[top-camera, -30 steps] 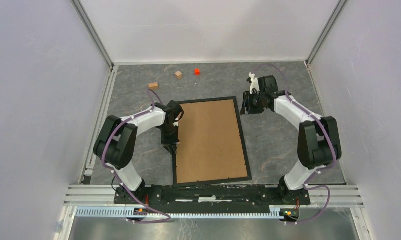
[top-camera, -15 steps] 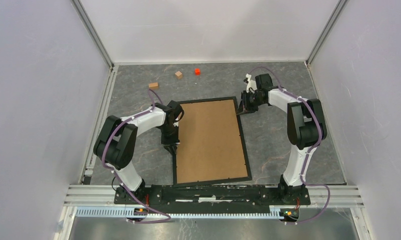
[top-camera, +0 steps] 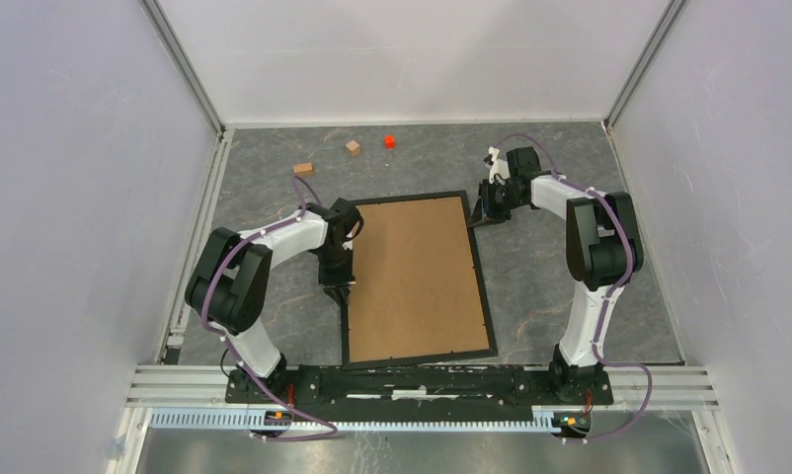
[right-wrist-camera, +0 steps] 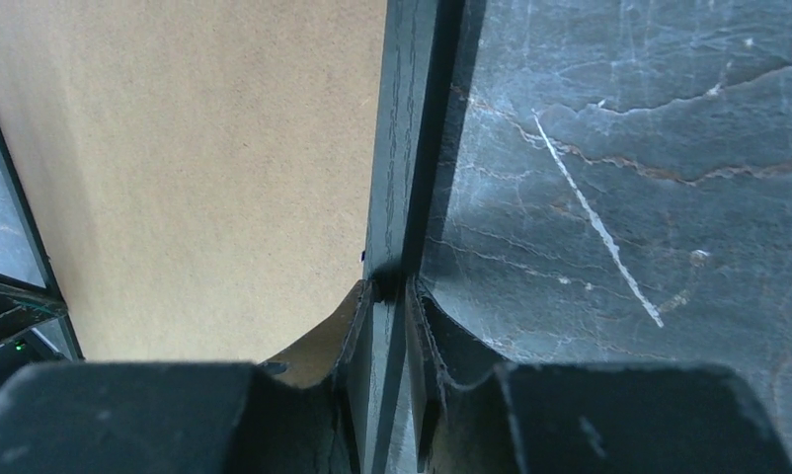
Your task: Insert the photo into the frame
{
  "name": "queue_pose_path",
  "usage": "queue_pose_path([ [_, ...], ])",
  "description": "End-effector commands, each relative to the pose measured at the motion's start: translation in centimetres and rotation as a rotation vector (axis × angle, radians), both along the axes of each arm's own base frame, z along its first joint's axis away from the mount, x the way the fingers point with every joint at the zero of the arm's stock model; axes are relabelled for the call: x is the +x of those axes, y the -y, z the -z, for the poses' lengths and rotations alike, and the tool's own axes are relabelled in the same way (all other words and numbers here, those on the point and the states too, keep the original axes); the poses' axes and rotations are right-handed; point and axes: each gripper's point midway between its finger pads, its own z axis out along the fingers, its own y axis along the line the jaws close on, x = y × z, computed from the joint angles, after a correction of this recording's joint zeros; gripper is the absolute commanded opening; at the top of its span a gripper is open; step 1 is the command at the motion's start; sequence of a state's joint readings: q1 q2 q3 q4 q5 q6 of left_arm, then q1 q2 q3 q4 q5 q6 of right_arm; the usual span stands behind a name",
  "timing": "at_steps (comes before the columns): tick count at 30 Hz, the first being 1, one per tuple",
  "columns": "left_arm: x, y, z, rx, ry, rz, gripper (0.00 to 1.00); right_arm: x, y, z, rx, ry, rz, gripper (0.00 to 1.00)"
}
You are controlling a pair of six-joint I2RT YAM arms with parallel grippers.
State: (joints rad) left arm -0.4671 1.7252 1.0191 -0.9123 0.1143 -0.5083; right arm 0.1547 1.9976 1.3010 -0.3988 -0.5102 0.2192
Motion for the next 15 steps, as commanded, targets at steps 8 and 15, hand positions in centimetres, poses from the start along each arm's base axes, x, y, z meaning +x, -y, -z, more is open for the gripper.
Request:
queue_pose_path([
  [8,3.2,1.6,3.6,-0.029,0.133,0.049,0.02,2.1,-0.2,0.8,0.002,0.015,0.008,0.23],
  [15,3.2,1.6,3.6,-0.029,0.132,0.052,0.02,2.8,0.0,0.7,0.004,0.02,0.019,0.24],
])
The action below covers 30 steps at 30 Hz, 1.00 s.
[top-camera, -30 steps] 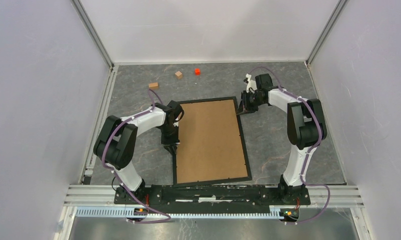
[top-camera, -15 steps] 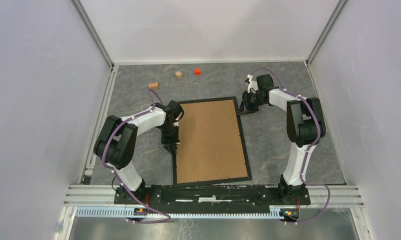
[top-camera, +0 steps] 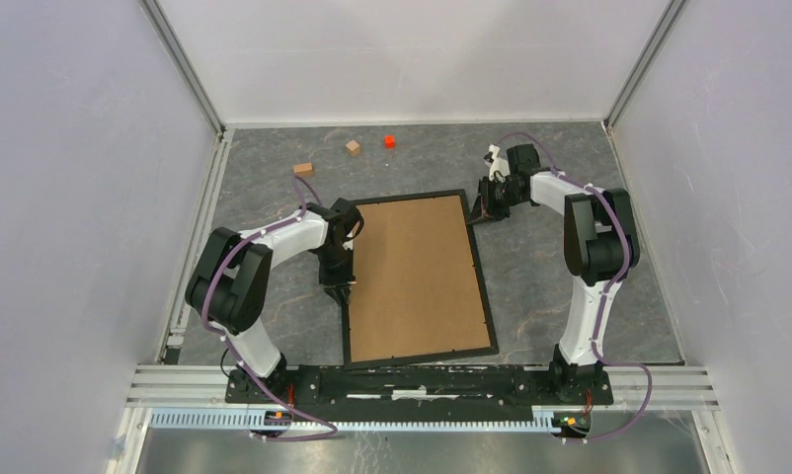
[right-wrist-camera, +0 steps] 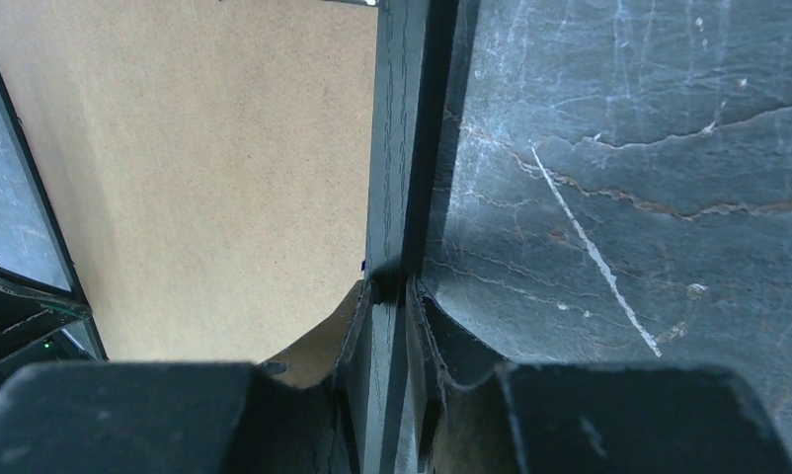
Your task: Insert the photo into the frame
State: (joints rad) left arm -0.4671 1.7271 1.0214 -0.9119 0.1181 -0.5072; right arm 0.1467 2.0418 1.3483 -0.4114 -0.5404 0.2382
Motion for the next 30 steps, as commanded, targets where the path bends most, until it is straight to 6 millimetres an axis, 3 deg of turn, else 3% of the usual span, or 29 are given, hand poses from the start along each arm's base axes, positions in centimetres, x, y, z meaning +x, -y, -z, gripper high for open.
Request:
queue_pose_path([
  [1,3.2,1.5,3.7,-0.025,0.132,0.052,0.02,2.0,0.3,0.4,-0.025,0.044,0.01,0.24],
  [23,3.1,1.6,3.9,-0.027,0.125,0.051,0.02,3.0,1.6,-0.1,0.013,0.059,0.055,0.27],
  [30,3.1,1.6,3.9,-0.029,0.124,0.052,0.02,2.4,1.1,0.8,0.037,0.034,0.036,0.27],
])
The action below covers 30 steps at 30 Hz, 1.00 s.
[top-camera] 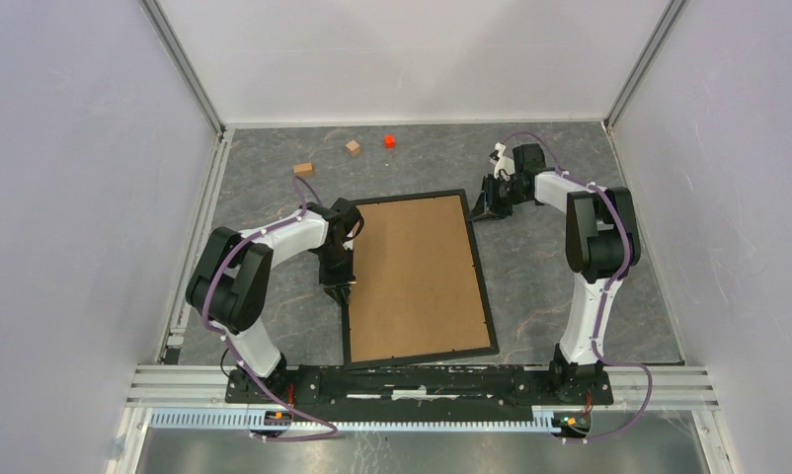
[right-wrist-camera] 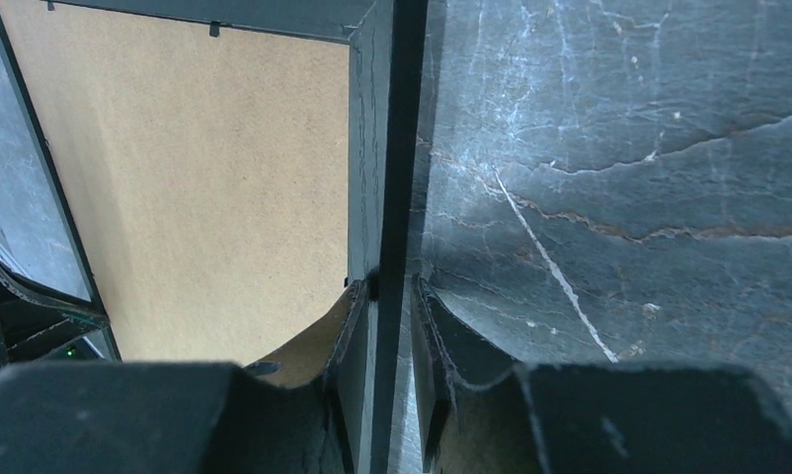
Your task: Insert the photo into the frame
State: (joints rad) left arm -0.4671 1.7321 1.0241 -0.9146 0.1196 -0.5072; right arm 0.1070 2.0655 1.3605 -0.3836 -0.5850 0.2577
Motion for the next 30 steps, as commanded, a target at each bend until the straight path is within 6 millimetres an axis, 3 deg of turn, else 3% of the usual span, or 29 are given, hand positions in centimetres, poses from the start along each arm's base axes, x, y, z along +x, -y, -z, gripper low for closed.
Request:
queue_pose_path([
  [1,3.1,1.6,3.9,-0.031,0.127,0.053,0.02,1.2,0.3,0.9,-0.012,0.032,0.002,0.27],
  [16,3.2,1.8,3.7,-0.039,0.131,0.056,0.02,-0.8,-1.1,2.7,-0.029,-0.019,-0.06,0.26],
  [30,3.4,2.1,3.7,-0.046,0.133,0.057,0.02,-4.2,-2.4,4.0,-0.074,-0.065,-0.077,0.26],
])
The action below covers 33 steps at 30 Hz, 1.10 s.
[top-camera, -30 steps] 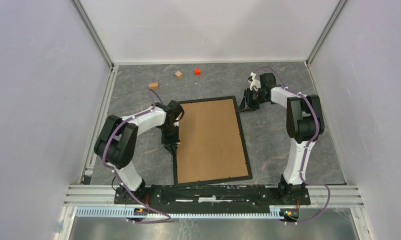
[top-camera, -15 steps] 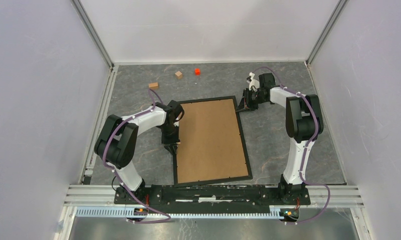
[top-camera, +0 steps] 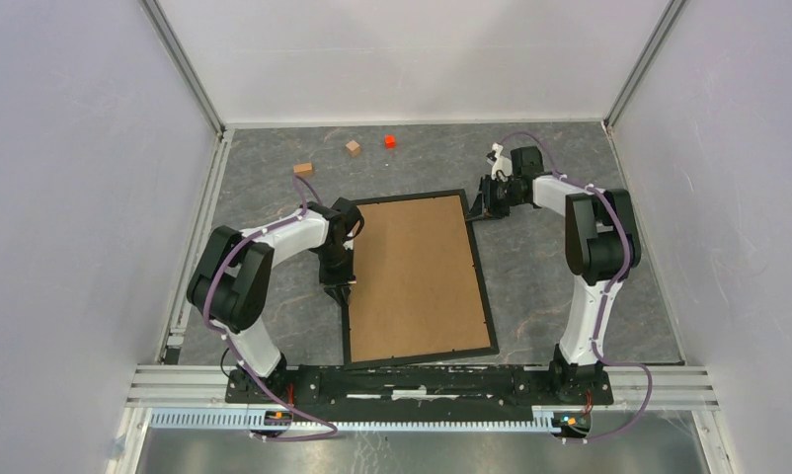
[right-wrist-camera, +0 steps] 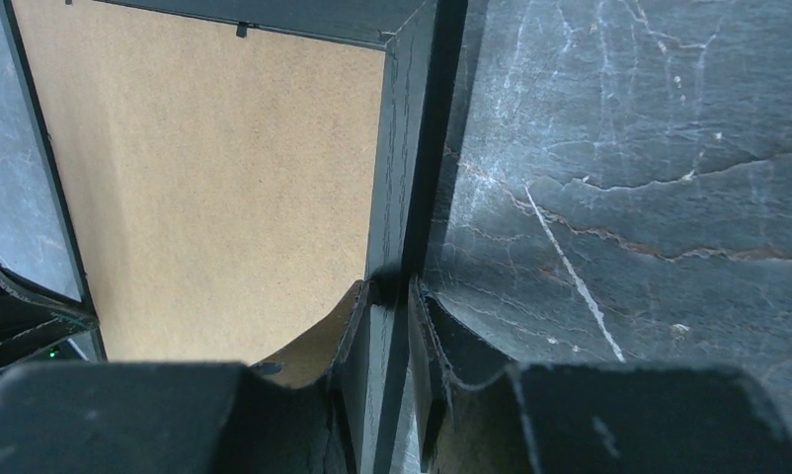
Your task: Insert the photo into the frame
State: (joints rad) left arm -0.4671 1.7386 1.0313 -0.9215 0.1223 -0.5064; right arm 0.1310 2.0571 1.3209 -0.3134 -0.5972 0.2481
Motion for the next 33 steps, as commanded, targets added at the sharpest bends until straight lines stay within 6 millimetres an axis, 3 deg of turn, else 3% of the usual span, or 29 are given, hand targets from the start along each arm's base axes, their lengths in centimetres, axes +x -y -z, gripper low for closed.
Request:
queue_pose_path([
  [1,3.4,2.0,3.7,-0.046,0.14,0.057,0.02,-4.5,-1.5,4.0,-0.094,-0.114,-0.04,0.26],
  [7,3.7,2.3,3.5,-0.053,0.145,0.057,0.02,-8.3,-2.7,5.9,-0.144,-0.135,0.008,0.27],
  [10,3.7,2.4,3.5,-0.059,0.145,0.059,0.02,-9.9,-2.5,8.0,-0.249,-0.164,0.011,0.28],
  [13,3.7,2.5,3.4,-0.062,0.149,0.059,0.02,-9.6,-1.0,9.8,-0.437,-0.172,0.002,0.28],
  [16,3.7,2.4,3.3,-0.059,0.153,0.06,0.02,-9.2,-0.5,10.3,-0.593,-0.176,-0.052,0.3],
  [23,3.7,2.5,3.2,-0.065,0.157,0.057,0.02,-11.5,-2.2,11.2,-0.777,-0.139,-0.202,0.34],
  [29,3.9,3.1,2.8,-0.09,0.159,0.056,0.02,-10.3,-4.4,9.5,-0.796,-0.057,-0.251,0.4],
  [33,3.8,3.1,2.6,-0.094,0.166,0.048,0.02,-6.7,-5.0,6.1,-0.8,0.031,-0.226,0.43],
])
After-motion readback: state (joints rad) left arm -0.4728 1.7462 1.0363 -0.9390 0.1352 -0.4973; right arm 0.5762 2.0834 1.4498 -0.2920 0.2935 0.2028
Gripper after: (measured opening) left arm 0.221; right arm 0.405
